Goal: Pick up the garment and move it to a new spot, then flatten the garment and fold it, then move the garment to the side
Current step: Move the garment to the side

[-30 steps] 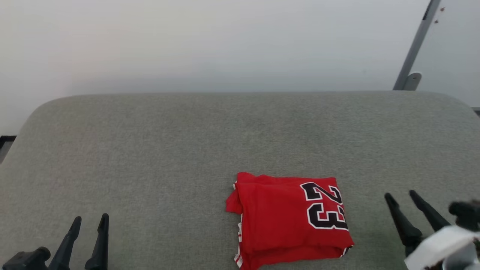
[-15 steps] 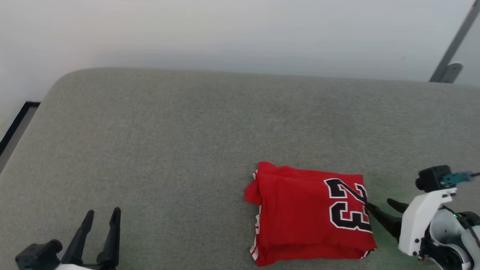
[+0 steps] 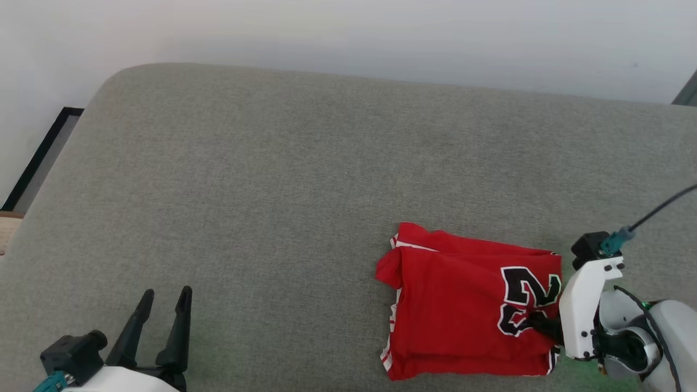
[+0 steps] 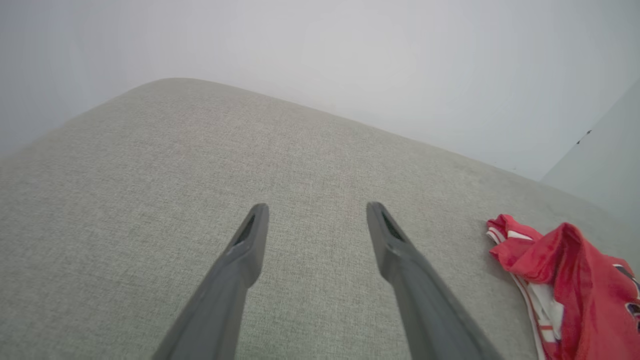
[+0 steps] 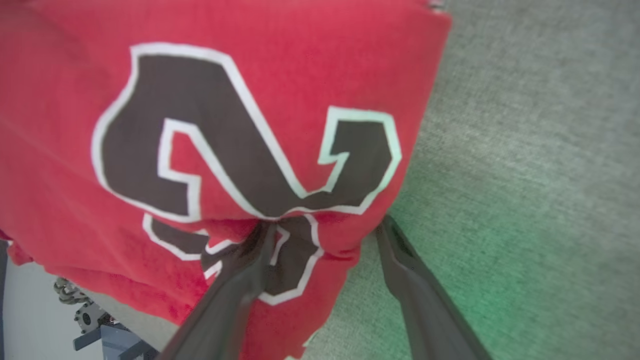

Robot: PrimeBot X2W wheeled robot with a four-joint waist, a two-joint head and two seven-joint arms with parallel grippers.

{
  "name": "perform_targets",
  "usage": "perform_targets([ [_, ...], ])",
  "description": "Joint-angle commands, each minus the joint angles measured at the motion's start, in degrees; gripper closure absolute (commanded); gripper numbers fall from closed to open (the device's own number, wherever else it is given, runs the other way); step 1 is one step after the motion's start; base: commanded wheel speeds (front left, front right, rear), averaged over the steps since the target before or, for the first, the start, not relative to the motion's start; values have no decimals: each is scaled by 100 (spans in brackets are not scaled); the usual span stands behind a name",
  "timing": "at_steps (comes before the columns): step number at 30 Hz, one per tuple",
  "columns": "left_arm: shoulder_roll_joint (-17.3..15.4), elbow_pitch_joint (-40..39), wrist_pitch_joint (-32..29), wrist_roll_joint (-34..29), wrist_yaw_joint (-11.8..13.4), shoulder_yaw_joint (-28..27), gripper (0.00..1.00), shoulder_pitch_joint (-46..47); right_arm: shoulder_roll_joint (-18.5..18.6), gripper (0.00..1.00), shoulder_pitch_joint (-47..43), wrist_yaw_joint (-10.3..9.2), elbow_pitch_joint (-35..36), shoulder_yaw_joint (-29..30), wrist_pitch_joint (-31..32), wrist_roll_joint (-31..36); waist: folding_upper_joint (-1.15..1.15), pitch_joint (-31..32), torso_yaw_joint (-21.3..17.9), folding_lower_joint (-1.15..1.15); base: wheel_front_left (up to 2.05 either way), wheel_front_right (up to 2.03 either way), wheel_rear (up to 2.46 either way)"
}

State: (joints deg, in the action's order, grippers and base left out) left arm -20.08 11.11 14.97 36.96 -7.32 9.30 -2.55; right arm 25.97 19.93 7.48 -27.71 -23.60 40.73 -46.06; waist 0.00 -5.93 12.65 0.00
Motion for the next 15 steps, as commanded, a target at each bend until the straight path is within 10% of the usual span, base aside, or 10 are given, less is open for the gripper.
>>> perform_targets([
  [1,1,21,28,67,-18,22,0,84,-233,0,-84,2,-144,-223,122,33,0,-21,45,0,0,0,0],
  [2,2,27,28,53,-18,35,0,100,-259,9,-69,2,-203,-255,166,36,0,-27,58,0,0,0,0],
  [3,7,38,28,69,-18,47,0,119,-279,90,-46,3,-209,-312,193,29,0,-33,71,0,0,0,0],
  [4,7,48,28,81,-18,46,0,131,-261,100,-23,9,-186,-369,201,53,0,-38,76,0,0,0,0],
  [15,-102,43,28,263,-18,93,0,387,358,100,452,-8,458,-15,-74,278,0,-195,-213,0,0,0,0],
])
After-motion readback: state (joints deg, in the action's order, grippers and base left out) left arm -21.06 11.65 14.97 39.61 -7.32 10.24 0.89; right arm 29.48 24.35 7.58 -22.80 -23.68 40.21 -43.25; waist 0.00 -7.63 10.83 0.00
